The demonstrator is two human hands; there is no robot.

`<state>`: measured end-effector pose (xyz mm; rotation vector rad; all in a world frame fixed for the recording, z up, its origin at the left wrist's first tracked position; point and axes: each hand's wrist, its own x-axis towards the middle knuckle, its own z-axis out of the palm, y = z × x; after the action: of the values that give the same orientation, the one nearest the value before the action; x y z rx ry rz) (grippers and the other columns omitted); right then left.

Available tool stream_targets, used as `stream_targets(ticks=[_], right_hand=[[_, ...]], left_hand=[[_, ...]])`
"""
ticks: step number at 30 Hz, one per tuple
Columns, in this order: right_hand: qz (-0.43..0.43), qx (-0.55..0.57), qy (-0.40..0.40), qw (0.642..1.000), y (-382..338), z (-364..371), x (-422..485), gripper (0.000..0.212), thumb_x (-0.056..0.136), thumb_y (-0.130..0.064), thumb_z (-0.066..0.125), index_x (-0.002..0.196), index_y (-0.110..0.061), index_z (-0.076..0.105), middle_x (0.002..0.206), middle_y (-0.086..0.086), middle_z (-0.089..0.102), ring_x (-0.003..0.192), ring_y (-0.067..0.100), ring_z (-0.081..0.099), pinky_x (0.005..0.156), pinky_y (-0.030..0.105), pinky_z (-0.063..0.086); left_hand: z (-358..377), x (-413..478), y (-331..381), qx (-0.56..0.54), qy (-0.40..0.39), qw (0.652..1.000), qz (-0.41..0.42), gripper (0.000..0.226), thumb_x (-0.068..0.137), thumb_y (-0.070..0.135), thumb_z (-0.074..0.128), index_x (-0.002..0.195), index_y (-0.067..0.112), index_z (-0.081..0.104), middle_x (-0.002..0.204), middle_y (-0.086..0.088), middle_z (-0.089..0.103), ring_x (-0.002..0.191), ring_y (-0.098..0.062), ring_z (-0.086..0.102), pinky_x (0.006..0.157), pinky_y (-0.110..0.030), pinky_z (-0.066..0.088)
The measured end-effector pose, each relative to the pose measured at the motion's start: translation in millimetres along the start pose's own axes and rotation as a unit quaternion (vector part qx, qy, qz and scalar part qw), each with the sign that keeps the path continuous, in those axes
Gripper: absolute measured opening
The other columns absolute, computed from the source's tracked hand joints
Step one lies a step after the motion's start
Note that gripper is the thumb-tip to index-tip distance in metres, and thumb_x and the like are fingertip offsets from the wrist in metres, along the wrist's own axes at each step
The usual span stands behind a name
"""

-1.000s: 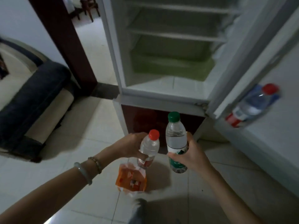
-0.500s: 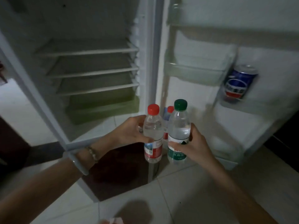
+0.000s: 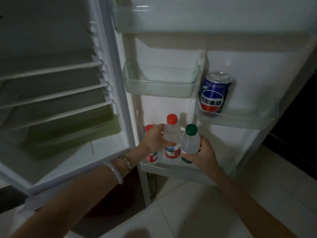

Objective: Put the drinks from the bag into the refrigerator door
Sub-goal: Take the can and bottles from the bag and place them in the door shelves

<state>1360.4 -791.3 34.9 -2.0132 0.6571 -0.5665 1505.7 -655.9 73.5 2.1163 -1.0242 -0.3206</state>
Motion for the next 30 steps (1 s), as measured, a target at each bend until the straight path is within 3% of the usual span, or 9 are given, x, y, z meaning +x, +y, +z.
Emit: stream_targets(ticks=[5, 9, 14, 17, 21, 26, 30], right_hand=[[0.053, 0.029, -0.037, 0.998, 29.0, 12.4, 22.1, 0.053, 0.059, -0.021, 0.085, 0.1, -0.028, 0.053, 0.097, -0.004, 0.061, 0.086, 0.008, 0.059, 0.072, 0.024, 0.048], [0.074, 0.033, -0.06, 0.995, 46.4, 25.3, 30.6, 0.051, 0.061, -0.022, 0.085, 0.1, -0.026, 0.053, 0.093, -0.006, 0.063, 0.086, 0.008, 0.061, 0.066, 0.016, 0.044], [0.056, 0.038, -0.07, 0.995, 57.0, 34.3, 36.5, 0.062, 0.058, -0.023, 0.084, 0.109, -0.024, 0.049, 0.097, -0.005, 0.063, 0.09, 0.011, 0.062, 0.074, 0.023, 0.049], [0.055, 0.042, -0.073, 0.995, 59.0, 37.9, 38.1, 0.069, 0.053, -0.036, 0.082, 0.112, -0.027, 0.046, 0.099, -0.005, 0.062, 0.092, 0.011, 0.062, 0.081, 0.034, 0.053], [0.054, 0.038, -0.08, 0.995, 59.3, 39.5, 36.5, 0.077, 0.053, -0.036, 0.084, 0.116, -0.027, 0.041, 0.104, -0.004, 0.059, 0.097, 0.013, 0.06, 0.086, 0.036, 0.052], [0.021, 0.019, -0.082, 0.996, 56.6, 36.0, 32.8, 0.075, 0.057, -0.023, 0.085, 0.118, -0.023, 0.04, 0.106, -0.001, 0.055, 0.097, 0.015, 0.058, 0.087, 0.043, 0.053], [-0.08, -0.035, -0.009, 0.996, 33.9, 26.8, 17.6, 0.081, 0.064, -0.018, 0.082, 0.131, -0.016, 0.037, 0.125, 0.006, 0.048, 0.116, 0.018, 0.046, 0.097, 0.038, 0.045]], left_hand=[[39.3, 7.5, -10.3, 0.011, 0.058, 0.997, -0.049, 0.035, 0.073, 0.027, 0.078, 0.097, 0.009, 0.06, 0.09, -0.005, 0.068, 0.082, -0.017, 0.063, 0.071, -0.028, 0.049], [60.1, 8.2, -30.0, 0.011, 0.061, 0.994, -0.086, 0.042, 0.07, 0.03, 0.079, 0.102, 0.016, 0.056, 0.093, 0.001, 0.065, 0.088, -0.016, 0.063, 0.076, -0.026, 0.048], [62.8, 9.6, -32.9, 0.016, 0.056, 0.995, -0.087, 0.04, 0.075, 0.026, 0.077, 0.107, 0.015, 0.055, 0.101, -0.001, 0.065, 0.09, -0.014, 0.059, 0.078, -0.022, 0.043], [64.4, 7.6, -35.6, 0.004, 0.06, 0.994, -0.087, 0.039, 0.076, 0.026, 0.075, 0.108, 0.015, 0.056, 0.103, -0.003, 0.065, 0.093, -0.017, 0.06, 0.082, -0.026, 0.044], [63.8, 7.4, -32.3, 0.017, 0.053, 0.995, -0.081, 0.038, 0.079, 0.026, 0.072, 0.111, 0.013, 0.055, 0.106, -0.005, 0.065, 0.097, -0.021, 0.062, 0.087, -0.031, 0.048], [64.2, -2.5, -41.3, 0.058, 0.031, 0.995, -0.078, 0.073, 0.078, 0.033, 0.073, 0.137, 0.013, 0.035, 0.121, -0.007, 0.06, 0.105, -0.023, 0.06, 0.09, -0.031, 0.046], [56.3, -17.4, -48.7, 0.1, 0.046, 0.992, -0.055, 0.071, 0.082, 0.039, 0.067, 0.14, 0.016, 0.032, 0.125, -0.007, 0.059, 0.108, -0.023, 0.06, 0.089, -0.038, 0.051]])
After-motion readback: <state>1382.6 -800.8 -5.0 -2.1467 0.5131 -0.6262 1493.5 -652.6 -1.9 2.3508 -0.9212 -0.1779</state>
